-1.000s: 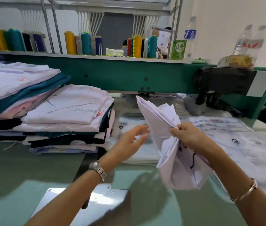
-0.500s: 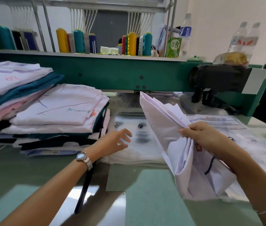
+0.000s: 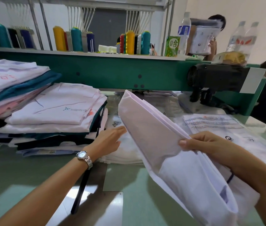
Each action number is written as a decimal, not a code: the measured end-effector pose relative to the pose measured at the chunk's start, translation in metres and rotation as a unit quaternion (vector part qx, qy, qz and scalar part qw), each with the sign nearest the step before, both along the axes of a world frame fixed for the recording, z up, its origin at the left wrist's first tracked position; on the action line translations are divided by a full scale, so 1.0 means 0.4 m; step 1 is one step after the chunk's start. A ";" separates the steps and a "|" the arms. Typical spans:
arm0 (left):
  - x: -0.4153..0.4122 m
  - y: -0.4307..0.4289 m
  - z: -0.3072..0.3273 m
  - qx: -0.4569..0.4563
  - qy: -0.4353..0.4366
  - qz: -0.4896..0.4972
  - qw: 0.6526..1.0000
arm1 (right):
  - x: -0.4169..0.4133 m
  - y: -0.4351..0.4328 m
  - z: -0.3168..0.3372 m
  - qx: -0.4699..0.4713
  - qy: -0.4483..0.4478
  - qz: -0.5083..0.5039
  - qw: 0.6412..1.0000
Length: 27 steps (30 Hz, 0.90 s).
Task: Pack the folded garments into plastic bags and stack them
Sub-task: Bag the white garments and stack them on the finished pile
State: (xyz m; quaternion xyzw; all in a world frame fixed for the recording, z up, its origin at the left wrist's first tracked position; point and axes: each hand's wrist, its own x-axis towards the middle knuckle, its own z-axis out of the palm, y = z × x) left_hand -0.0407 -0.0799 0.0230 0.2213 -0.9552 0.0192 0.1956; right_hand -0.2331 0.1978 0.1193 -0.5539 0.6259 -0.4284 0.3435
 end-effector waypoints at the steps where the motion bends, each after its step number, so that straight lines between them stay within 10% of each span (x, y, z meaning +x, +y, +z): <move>1: -0.002 0.000 0.003 -0.005 -0.011 0.012 1.000 | -0.001 0.005 -0.004 0.013 -0.014 0.008 1.000; 8: -0.023 0.001 0.020 0.194 0.059 0.114 0.972 | 0.004 0.010 -0.017 0.042 -0.038 0.068 0.996; 15: -0.021 0.015 0.056 0.326 0.171 -0.027 0.929 | -0.009 0.008 -0.006 0.062 0.010 0.072 0.995; 27: -0.039 0.060 0.109 0.300 0.148 -0.073 0.939 | 0.004 -0.074 0.029 0.168 0.276 -0.043 0.945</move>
